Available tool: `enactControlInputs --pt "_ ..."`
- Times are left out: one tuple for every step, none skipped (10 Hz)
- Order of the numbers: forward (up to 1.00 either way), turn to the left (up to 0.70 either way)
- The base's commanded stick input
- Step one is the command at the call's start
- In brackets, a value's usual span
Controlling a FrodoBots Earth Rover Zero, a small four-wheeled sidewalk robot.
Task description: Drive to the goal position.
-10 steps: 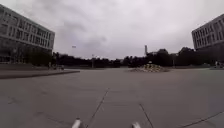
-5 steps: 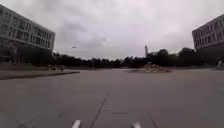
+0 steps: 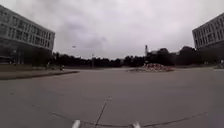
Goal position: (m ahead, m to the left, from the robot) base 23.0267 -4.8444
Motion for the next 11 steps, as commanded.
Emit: enactControlInputs --pt "0.7 0.0" --pt "0.7 0.0" --pt "0.7 0.0" --pt "0.7 0.0" --pt "0.7 0.0" --pt "0.7 0.0" --pt "0.7 0.0" --pt "0.7 0.0" --pt "0.7 0.0" --pt "0.7 0.0" --pt "0.7 0.0"
